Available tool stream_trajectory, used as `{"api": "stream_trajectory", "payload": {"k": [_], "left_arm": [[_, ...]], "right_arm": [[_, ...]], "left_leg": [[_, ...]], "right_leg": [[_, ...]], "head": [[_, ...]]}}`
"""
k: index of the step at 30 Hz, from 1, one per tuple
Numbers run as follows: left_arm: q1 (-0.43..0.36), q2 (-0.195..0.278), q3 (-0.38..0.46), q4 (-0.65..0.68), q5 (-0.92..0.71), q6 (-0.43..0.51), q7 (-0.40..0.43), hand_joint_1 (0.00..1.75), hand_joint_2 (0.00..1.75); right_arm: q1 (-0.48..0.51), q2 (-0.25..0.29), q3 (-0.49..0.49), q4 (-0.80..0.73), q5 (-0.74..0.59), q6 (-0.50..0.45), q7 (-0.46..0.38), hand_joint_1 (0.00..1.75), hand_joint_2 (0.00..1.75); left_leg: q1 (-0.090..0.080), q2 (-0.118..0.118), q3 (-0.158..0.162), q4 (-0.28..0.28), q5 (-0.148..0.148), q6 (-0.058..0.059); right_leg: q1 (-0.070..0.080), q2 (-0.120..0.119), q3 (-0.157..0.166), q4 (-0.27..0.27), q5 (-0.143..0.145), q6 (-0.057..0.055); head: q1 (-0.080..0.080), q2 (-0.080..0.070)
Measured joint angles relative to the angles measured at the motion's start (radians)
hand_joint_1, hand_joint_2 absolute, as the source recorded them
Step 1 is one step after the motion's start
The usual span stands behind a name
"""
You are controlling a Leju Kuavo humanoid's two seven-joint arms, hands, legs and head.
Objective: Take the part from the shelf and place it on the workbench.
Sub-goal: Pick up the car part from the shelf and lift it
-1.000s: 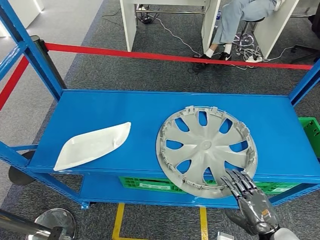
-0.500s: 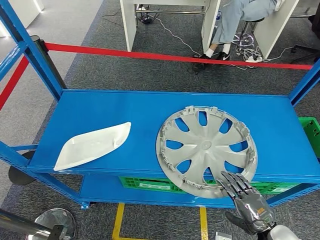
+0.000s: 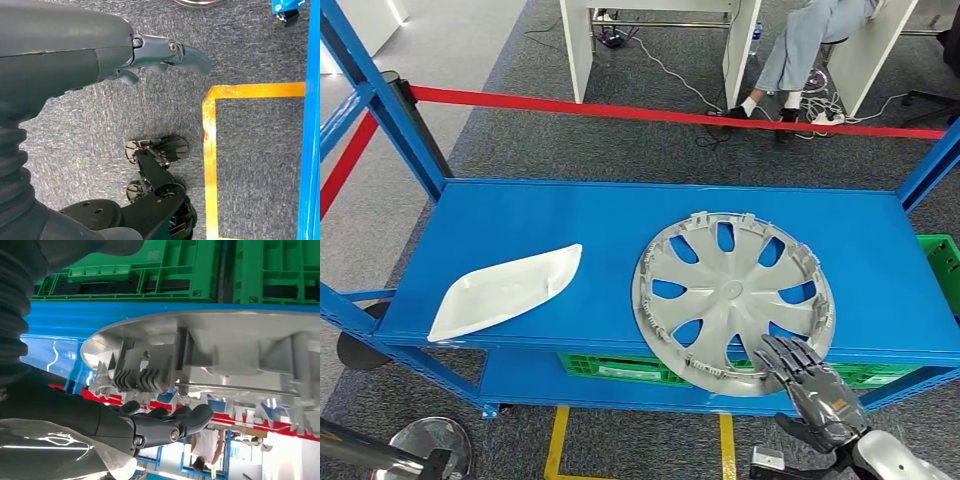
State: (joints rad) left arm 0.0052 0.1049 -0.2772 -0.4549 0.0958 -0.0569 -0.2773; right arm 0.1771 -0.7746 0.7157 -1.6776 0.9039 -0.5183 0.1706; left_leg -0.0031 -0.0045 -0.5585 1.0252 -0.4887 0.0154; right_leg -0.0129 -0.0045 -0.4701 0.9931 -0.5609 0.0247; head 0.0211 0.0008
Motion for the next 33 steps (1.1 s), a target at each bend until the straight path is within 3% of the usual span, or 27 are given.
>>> {"api": "stream_trajectory", "payload": {"k": [11, 26, 27, 30, 31, 33], "left_arm": [[-0.006, 0.001, -0.019, 0.002, 0.001, 0.002, 0.0, 0.0, 1.75], [-0.007, 0.001, -0.026, 0.003, 0.001, 0.002, 0.0, 0.0, 1.75], [-0.007, 0.001, -0.026, 0.003, 0.001, 0.002, 0.0, 0.0, 1.75], [-0.007, 0.001, -0.026, 0.003, 0.001, 0.002, 0.0, 0.0, 1.75], [-0.007, 0.001, -0.026, 0.003, 0.001, 0.002, 0.0, 0.0, 1.75], [-0.007, 0.001, -0.026, 0.003, 0.001, 0.002, 0.0, 0.0, 1.75]], "right_arm": [[-0.013, 0.034, -0.046, 0.051, -0.028, 0.061, -0.033, 0.0, 1.75], [-0.029, 0.059, -0.062, 0.085, -0.031, 0.064, -0.037, 0.0, 1.75], [-0.029, 0.06, -0.062, 0.085, -0.031, 0.064, -0.037, 0.34, 1.75], [-0.029, 0.061, -0.063, 0.086, -0.031, 0.064, -0.037, 1.65, 1.75], [-0.03, 0.061, -0.063, 0.087, -0.03, 0.063, -0.037, 1.75, 1.75], [-0.031, 0.065, -0.065, 0.088, -0.026, 0.062, -0.04, 1.75, 1.75]], "left_leg": [[0.0, 0.0, 0.0, 0.0, 0.0, 0.0], [0.0, 0.0, 0.0, 0.0, 0.0, 0.0], [0.0, 0.0, 0.0, 0.0, 0.0, 0.0], [0.0, 0.0, 0.0, 0.0, 0.0, 0.0], [0.0, 0.0, 0.0, 0.0, 0.0, 0.0], [0.0, 0.0, 0.0, 0.0, 0.0, 0.0]], "right_leg": [[0.0, 0.0, 0.0, 0.0, 0.0, 0.0], [0.0, 0.0, 0.0, 0.0, 0.0, 0.0], [0.0, 0.0, 0.0, 0.0, 0.0, 0.0], [0.0, 0.0, 0.0, 0.0, 0.0, 0.0], [0.0, 0.0, 0.0, 0.0, 0.0, 0.0], [0.0, 0.0, 0.0, 0.0, 0.0, 0.0]], "head": [[0.0, 0.0], [0.0, 0.0], [0.0, 0.0], [0.0, 0.0], [0.0, 0.0], [0.0, 0.0]]}}
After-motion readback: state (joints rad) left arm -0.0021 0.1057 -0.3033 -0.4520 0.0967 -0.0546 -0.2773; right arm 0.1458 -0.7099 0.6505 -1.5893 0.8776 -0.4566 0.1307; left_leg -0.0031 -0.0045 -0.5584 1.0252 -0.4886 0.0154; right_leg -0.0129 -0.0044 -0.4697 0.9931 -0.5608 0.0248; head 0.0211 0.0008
